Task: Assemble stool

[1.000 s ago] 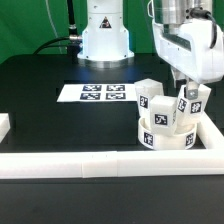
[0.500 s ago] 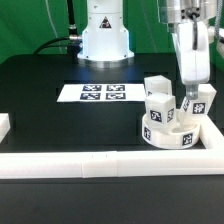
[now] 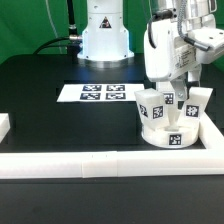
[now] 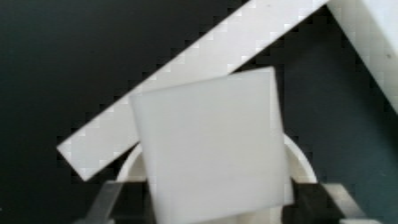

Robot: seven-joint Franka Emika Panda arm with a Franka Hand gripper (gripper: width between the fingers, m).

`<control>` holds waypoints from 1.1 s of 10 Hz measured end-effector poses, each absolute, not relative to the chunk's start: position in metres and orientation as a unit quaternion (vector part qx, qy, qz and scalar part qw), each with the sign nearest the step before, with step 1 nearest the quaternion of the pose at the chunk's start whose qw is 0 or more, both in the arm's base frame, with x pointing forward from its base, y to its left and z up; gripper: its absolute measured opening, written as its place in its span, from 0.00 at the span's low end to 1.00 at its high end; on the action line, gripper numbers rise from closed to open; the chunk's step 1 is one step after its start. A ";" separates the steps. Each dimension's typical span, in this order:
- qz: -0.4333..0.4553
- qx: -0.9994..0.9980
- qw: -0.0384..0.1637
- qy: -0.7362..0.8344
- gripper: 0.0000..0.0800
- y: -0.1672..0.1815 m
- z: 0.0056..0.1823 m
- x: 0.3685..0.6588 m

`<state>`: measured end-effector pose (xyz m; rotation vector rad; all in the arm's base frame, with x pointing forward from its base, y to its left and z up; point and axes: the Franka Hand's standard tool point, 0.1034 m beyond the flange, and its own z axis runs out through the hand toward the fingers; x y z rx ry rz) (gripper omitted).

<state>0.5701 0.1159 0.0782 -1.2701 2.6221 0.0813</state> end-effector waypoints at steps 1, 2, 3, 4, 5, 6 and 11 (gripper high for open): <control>0.025 -0.434 0.113 0.893 0.42 0.117 0.078 0.570; 0.026 -0.426 0.116 0.897 0.42 0.117 0.078 0.570; 0.026 -0.426 0.117 0.897 0.42 0.116 0.078 0.570; 0.025 -0.437 0.117 0.892 0.49 0.116 0.078 0.570; 0.024 -0.442 0.117 0.889 0.66 0.117 0.078 0.570; 0.025 -0.444 0.117 0.888 0.66 0.116 0.078 0.570; 0.040 -0.457 0.132 0.879 0.81 0.118 0.109 0.575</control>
Offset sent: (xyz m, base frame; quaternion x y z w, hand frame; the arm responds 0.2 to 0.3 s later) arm 0.0000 0.0000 0.0000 0.0000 0.0000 0.1296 0.9916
